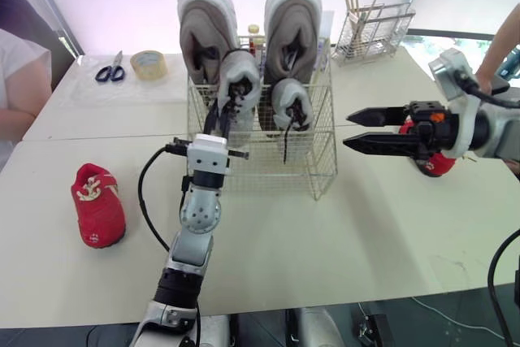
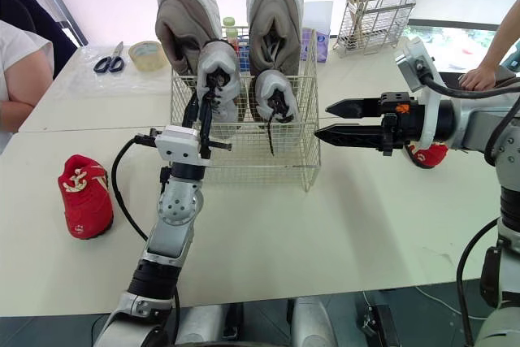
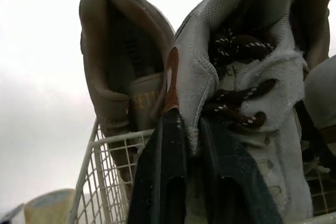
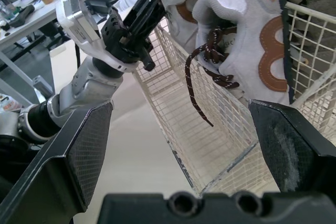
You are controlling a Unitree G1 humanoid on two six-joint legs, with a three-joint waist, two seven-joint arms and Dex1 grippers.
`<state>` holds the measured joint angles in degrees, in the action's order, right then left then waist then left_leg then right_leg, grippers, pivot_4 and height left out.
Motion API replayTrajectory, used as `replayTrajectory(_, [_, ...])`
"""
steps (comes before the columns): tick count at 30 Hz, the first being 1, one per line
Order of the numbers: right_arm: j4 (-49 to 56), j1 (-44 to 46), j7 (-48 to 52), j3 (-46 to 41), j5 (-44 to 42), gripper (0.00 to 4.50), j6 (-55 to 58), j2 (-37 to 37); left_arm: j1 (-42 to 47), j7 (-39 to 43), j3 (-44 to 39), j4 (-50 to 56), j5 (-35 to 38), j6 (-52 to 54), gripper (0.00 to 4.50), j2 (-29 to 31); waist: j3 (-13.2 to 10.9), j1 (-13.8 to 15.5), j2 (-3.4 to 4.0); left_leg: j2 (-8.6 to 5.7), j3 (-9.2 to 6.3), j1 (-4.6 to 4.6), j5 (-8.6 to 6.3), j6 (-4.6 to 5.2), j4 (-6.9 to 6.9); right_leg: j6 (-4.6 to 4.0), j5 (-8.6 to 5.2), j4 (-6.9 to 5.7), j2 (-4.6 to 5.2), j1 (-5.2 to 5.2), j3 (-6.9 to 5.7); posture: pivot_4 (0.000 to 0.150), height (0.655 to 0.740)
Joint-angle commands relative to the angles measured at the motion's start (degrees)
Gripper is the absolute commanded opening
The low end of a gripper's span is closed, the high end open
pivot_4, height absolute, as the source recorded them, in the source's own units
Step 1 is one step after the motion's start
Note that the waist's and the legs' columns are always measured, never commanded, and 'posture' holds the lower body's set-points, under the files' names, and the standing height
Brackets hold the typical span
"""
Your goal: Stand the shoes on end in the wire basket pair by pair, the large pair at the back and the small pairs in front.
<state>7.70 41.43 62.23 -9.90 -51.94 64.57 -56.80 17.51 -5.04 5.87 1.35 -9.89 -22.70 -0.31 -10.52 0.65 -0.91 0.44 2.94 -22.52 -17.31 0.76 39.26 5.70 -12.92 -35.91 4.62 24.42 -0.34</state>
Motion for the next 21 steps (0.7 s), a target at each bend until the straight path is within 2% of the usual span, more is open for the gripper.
replayTrajectory(1, [1.12,0.47,-0.08,-1.73,-0.75,4.50,-1.02,0.06,-3.10,3.31,1.07,4.99,3.48,2.51,2.56,0.00,0.00,-0.04,0.00,0.00,0.00,0.01,0.00,0.00,-0.03,0.00,0.00,0.01,-0.02,0.00,0.00,0.150,0.7400])
replayTrajectory(11, [-0.76,1.40,0.61,0.27,0.31,4.50,-2.55,1.14,-14.83,12.91,3.94,22.70,10.73,14.09,2.56,4.37,0.03,-0.16,0.06,0.09,0.09,-0.07,-0.12,0.19,-0.15,-0.01,-0.01,0.39,-0.09,0.04,0.00,0.150,0.7400])
replayTrajectory(16, [-2.44,2.41,1.32,1.78,1.64,4.50,-3.97,1.95,-11.32,14.51,1.09,25.16,16.29,20.84,2.56,4.99,0.03,0.01,0.06,0.08,0.09,-0.08,-0.12,0.18,-0.13,-0.02,-0.01,0.38,-0.08,0.03,0.00,0.150,0.7400])
replayTrajectory(21, [-2.95,3.07,1.75,2.45,2.20,4.50,-4.65,2.66,-7.77,14.04,-0.76,23.96,15.33,22.26,2.56,5.43,0.03,0.07,0.06,0.06,0.09,-0.09,-0.12,0.18,-0.09,-0.02,-0.01,0.37,-0.15,0.02,-0.01,0.150,0.7400])
